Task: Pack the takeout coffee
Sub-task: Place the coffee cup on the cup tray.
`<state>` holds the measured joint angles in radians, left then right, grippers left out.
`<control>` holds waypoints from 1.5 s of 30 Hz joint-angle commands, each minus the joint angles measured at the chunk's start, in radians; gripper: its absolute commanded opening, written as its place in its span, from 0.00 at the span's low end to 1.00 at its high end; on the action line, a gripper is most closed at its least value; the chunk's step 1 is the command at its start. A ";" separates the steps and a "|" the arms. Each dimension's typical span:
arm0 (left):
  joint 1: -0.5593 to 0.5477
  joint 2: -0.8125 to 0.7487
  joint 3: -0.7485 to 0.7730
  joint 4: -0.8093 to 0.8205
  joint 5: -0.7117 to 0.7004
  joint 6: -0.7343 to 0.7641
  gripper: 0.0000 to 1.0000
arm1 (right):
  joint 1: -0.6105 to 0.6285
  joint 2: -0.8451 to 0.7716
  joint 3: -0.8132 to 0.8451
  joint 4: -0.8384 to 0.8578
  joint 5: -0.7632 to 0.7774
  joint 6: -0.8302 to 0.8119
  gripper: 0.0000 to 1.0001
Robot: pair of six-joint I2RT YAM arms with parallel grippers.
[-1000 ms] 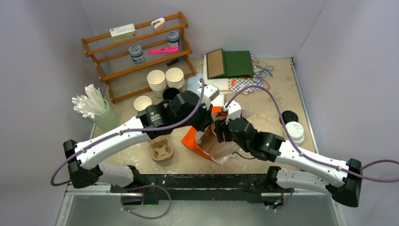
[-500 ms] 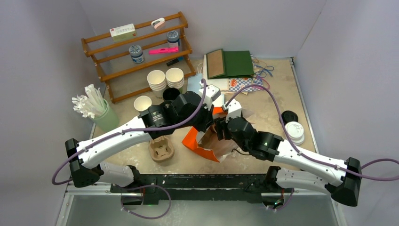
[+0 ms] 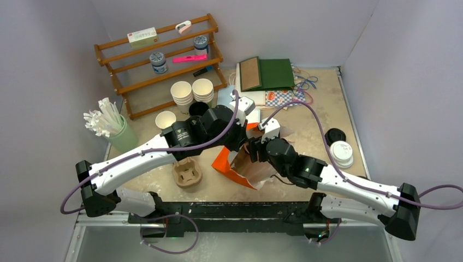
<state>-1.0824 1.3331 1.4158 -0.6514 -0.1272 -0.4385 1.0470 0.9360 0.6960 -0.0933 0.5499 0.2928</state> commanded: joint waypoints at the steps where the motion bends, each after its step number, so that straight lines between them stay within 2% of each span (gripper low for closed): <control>1: -0.003 -0.034 0.013 0.050 -0.021 -0.034 0.00 | -0.004 0.020 -0.012 0.069 -0.007 -0.026 0.22; 6: 0.047 -0.068 -0.035 0.086 0.019 -0.066 0.00 | -0.017 0.044 -0.019 0.090 -0.026 -0.033 0.22; 11: 0.132 -0.095 -0.088 0.120 0.120 -0.087 0.00 | -0.067 0.080 0.012 0.071 -0.101 -0.036 0.21; 16: 0.183 -0.084 -0.098 0.121 0.184 -0.086 0.00 | -0.154 0.152 0.086 0.006 -0.240 -0.034 0.21; 23: 0.214 -0.038 -0.069 0.111 0.246 -0.043 0.00 | -0.176 0.255 0.181 -0.007 -0.307 -0.086 0.21; 27: 0.237 -0.002 -0.035 0.059 0.249 -0.032 0.00 | -0.178 0.325 0.238 -0.044 -0.350 -0.117 0.21; 31: 0.290 -0.010 -0.027 -0.003 0.191 -0.050 0.00 | -0.179 0.380 0.268 -0.062 -0.381 -0.101 0.20; 36: 0.358 -0.021 -0.040 -0.027 0.210 -0.050 0.00 | -0.179 0.451 0.334 -0.108 -0.406 -0.088 0.21; 45: 0.419 0.010 0.039 -0.174 0.106 -0.047 0.00 | -0.178 0.656 0.555 -0.302 -0.401 -0.049 0.18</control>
<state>-0.6872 1.3319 1.3758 -0.7502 0.0555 -0.4870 0.8593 1.5257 1.1622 -0.2729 0.1871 0.2203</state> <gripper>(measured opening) 0.026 0.663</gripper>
